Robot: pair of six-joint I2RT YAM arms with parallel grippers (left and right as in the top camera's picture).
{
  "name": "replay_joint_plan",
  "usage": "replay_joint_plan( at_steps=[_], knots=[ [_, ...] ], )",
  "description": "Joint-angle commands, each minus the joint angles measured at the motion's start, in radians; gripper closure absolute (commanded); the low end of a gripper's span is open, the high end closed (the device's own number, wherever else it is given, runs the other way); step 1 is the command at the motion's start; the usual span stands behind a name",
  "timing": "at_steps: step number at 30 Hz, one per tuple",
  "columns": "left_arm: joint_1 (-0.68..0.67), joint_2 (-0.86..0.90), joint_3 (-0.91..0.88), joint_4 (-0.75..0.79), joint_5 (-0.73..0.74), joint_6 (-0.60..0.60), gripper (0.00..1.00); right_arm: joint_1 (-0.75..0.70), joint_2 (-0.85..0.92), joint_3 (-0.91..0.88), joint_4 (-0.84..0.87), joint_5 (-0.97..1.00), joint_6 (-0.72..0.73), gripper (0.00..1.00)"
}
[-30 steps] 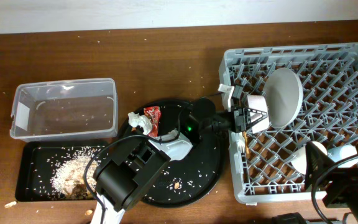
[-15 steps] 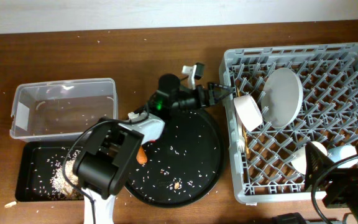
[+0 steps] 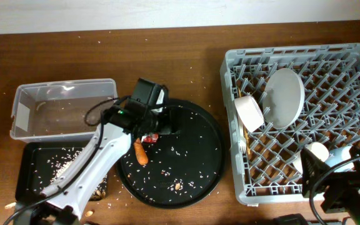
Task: Sort waste into correct bins and load items into the dishwasher rack
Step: 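Grasp the red wrapper with the left gripper and drop it in the clear bin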
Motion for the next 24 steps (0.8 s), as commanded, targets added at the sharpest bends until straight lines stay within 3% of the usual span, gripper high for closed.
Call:
replay_joint_plan(
  at_steps=[1, 2, 7, 11, 16, 17, 18, 21, 24],
  knots=[
    [-0.012, 0.045, -0.022, -0.013, -0.179, 0.144, 0.22, 0.005, -0.002, 0.003, -0.003, -0.021, 0.005, 0.01],
    [-0.018, 0.064, -0.026, -0.013, -0.197, 0.144, 0.30, 0.005, -0.002, 0.003, -0.006, -0.021, 0.005, 0.01],
    [-0.042, 0.174, -0.035, 0.023, -0.265, 0.151, 0.38, 0.005, -0.002, 0.003, -0.023, -0.021, 0.005, 0.01],
    [-0.043, 0.264, -0.035, 0.077, -0.255, 0.151, 0.54, 0.005, -0.002, 0.003, -0.031, -0.021, 0.005, 0.01],
    [-0.043, 0.289, -0.035, 0.111, -0.228, 0.151, 0.84, 0.005, -0.002, 0.003, -0.033, -0.021, 0.005, 0.01],
    [-0.043, 0.289, -0.035, 0.113, -0.214, 0.151, 0.96, 0.005, -0.002, 0.003, -0.034, -0.021, 0.005, 0.01],
    [-0.043, 0.289, -0.035, 0.110, -0.199, 0.152, 1.00, 0.005, -0.002, 0.003, -0.035, -0.021, 0.005, 0.01],
    [-0.043, 0.273, -0.003, 0.042, -0.157, 0.155, 1.00, 0.005, -0.002, 0.003, -0.042, -0.021, 0.005, 0.01],
    [-0.043, 0.193, 0.120, -0.168, -0.144, 0.155, 1.00, 0.005, -0.002, 0.003, -0.045, -0.021, 0.005, 0.01]
  ],
)
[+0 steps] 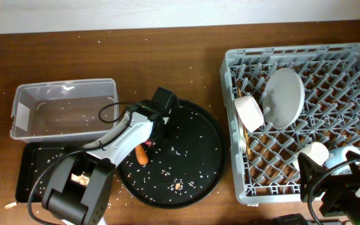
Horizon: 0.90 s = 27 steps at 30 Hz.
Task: Sort waste into correct bins and load items into the dishwasher rack
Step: 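Grasp the red wrapper with the left gripper and drop it in the clear bin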
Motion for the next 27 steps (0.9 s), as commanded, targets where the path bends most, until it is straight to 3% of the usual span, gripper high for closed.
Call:
replay_joint_plan(
  at_steps=[1, 7, 9, 10, 12, 16, 19, 24, 26, 27],
  knots=[
    [-0.001, -0.109, 0.138, -0.159, 0.035, 0.002, 1.00, 0.005, -0.002, 0.003, -0.002, -0.005, 0.005, 0.01],
    [0.098, -0.321, 0.174, -0.236, -0.045, 0.001, 1.00, 0.005, -0.002, 0.003, -0.002, -0.005, 0.005, 0.01],
    [0.172, -0.351, 0.174, -0.224, 0.055, 0.042, 1.00, 0.005, -0.002, 0.003, -0.002, -0.005, 0.005, 0.01],
    [0.174, -0.349, 0.168, -0.230, 0.137, 0.085, 0.96, 0.005, -0.002, 0.003, -0.002, -0.005, 0.005, 0.01],
    [0.141, -0.340, 0.141, -0.234, 0.136, 0.087, 0.68, 0.005, -0.002, 0.003, -0.003, -0.005, 0.005, 0.01],
    [-0.034, -0.273, 0.004, -0.186, -0.042, 0.018, 0.64, 0.005, -0.002, 0.003, -0.006, -0.005, 0.005, 0.01],
    [-0.109, -0.196, -0.092, -0.092, -0.133, -0.005, 0.63, 0.005, -0.002, 0.003, -0.026, -0.005, 0.005, 0.01],
    [-0.112, -0.037, -0.150, 0.068, -0.163, -0.011, 0.64, 0.005, -0.002, 0.003, -0.047, -0.005, 0.005, 0.01],
    [-0.112, -0.006, -0.150, 0.100, -0.169, -0.011, 0.75, 0.005, -0.002, 0.003, -0.047, -0.005, 0.006, 0.01],
    [-0.112, 0.003, -0.150, 0.111, -0.167, -0.011, 0.91, 0.005, -0.002, 0.003, -0.047, -0.005, 0.005, 0.01]
  ],
)
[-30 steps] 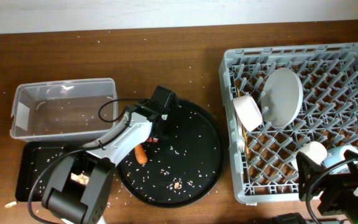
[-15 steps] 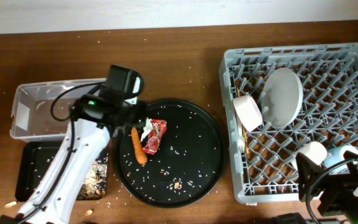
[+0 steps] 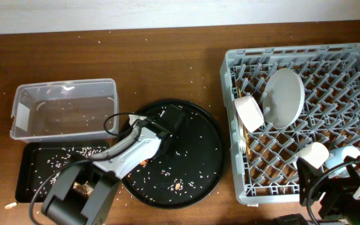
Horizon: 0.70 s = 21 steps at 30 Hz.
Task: Sort waste into correct bins and load items into the dishwasher rack
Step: 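Grasp the red wrapper with the left gripper and drop it in the clear bin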
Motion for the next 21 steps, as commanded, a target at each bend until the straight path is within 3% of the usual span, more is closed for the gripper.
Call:
replay_joint_plan(
  at_steps=[1, 5, 12, 16, 21],
  knots=[
    [0.000, 0.045, -0.008, 0.032, -0.026, -0.007, 1.00, 0.005, -0.002, 0.003, -0.001, -0.005, 0.005, 0.01],
    [-0.006, -0.034, 0.068, -0.063, 0.092, -0.008, 1.00, 0.005, -0.002, 0.003, 0.000, -0.005, 0.005, 0.01],
    [-0.002, -0.339, 0.196, -0.216, 0.046, -0.008, 1.00, 0.005, -0.002, 0.003, 0.000, -0.005, 0.005, 0.01],
    [0.140, -0.423, 0.196, -0.254, -0.055, -0.045, 1.00, 0.005, -0.002, 0.003, 0.000, -0.005, 0.005, 0.01],
    [0.482, -0.395, 0.196, -0.174, -0.037, -0.071, 1.00, 0.005, -0.002, 0.003, -0.001, -0.005, 0.005, 0.01]
  ],
)
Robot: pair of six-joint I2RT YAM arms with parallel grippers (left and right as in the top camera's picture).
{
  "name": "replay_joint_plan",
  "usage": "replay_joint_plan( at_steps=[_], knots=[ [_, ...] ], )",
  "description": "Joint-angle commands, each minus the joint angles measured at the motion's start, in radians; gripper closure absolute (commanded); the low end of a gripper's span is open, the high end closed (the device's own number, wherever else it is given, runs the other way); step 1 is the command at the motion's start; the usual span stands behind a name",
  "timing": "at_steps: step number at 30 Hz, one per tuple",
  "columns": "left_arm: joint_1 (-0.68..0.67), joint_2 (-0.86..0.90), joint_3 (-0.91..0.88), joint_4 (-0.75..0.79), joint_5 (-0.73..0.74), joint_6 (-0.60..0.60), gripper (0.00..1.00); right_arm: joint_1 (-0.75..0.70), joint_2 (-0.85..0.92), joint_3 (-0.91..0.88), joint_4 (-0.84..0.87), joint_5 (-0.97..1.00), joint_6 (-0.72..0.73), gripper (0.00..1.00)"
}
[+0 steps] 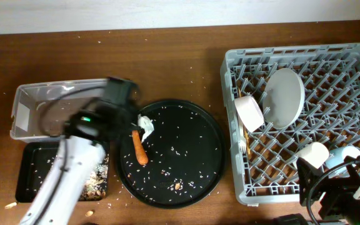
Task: Sort waste into correct bins and load items into the dishwasher rack
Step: 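Grasp the red wrapper with the left gripper and drop it in the clear bin, then grasp the white tissue with the left gripper and drop it in the clear bin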
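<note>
My left arm is motion-blurred over the gap between the clear bin (pixel 61 109) and the round black tray (pixel 174 153). The left gripper (pixel 141 127) sits at the tray's left rim and looks shut on a white crumpled scrap (pixel 146 127). An orange carrot piece (pixel 140 148) lies on the tray just below it, among scattered rice grains. The grey dishwasher rack (pixel 355 56) on the right holds a white plate (pixel 284 97), a bowl (pixel 249 112) and a cup (pixel 312 154). My right arm (pixel 330 190) rests at the rack's near edge, its fingers hidden.
A square black tray (pixel 30 181) at the lower left carries rice and food scraps. A small brown crumb (pixel 178 185) lies near the round tray's front. Rice is strewn over the wooden table (pixel 167 62).
The left arm has swung left, from over the tray's left half to the tray's left rim. The carrot is uncovered again, and a white scrap shows at the gripper's tip.
The left gripper was first down on the tray's upper left, by a red-and-white scrap beside the carrot. It then stood further in over the tray, later covering the carrot. Now it is at the tray's rim with the white scrap. The right arm stayed put.
</note>
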Motion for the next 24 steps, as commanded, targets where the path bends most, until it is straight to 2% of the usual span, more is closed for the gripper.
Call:
replay_joint_plan(
  at_steps=[1, 3, 4, 5, 6, 7, 8, 11, 13, 14, 17, 18, 21, 24],
  knots=[
    [0.187, 0.029, 0.003, 0.055, -0.001, -0.020, 1.00, 0.005, -0.002, 0.003, 0.000, -0.005, 0.005, 0.01],
    [0.246, 0.064, 0.003, 0.083, 0.034, -0.016, 1.00, 0.005, -0.002, 0.003, 0.000, -0.005, 0.005, 0.01],
    [0.263, 0.086, 0.003, 0.097, 0.048, -0.016, 0.96, 0.005, -0.002, 0.003, 0.000, -0.005, 0.005, 0.01],
    [0.272, 0.108, 0.003, 0.118, 0.056, -0.016, 0.86, 0.005, -0.002, 0.003, 0.000, -0.005, 0.005, 0.01],
    [0.273, 0.121, 0.003, 0.138, 0.069, 0.020, 0.71, 0.005, -0.002, 0.003, 0.000, -0.005, 0.005, 0.01],
    [0.270, 0.123, 0.009, 0.140, 0.104, 0.053, 0.51, 0.005, -0.002, 0.003, 0.000, -0.005, 0.005, 0.01],
    [0.260, 0.115, 0.024, 0.124, 0.160, 0.064, 0.47, 0.005, -0.002, 0.003, 0.000, -0.005, 0.005, 0.01],
    [0.200, 0.090, 0.047, 0.095, 0.209, 0.064, 0.45, 0.005, -0.002, 0.003, 0.001, -0.005, 0.005, 0.01],
    [0.104, 0.082, 0.047, 0.066, 0.207, 0.094, 0.49, 0.005, -0.002, 0.003, 0.000, -0.005, 0.005, 0.01],
    [0.025, 0.090, 0.034, 0.061, 0.161, 0.130, 0.51, 0.005, -0.002, 0.003, 0.000, -0.005, 0.005, 0.01],
    [-0.134, 0.151, -0.032, 0.072, -0.054, 0.133, 0.52, 0.005, -0.002, 0.003, 0.000, -0.005, 0.005, 0.01],
    [-0.165, 0.187, -0.055, 0.088, -0.079, 0.125, 0.51, 0.005, -0.002, 0.003, 0.000, -0.005, 0.005, 0.01],
    [-0.188, 0.332, -0.082, 0.148, -0.159, 0.047, 0.51, 0.005, -0.002, 0.003, 0.002, -0.005, 0.005, 0.01],
    [-0.184, 0.428, -0.082, 0.219, -0.156, 0.048, 0.51, 0.005, -0.002, 0.003, 0.000, -0.005, 0.005, 0.02]
  ],
)
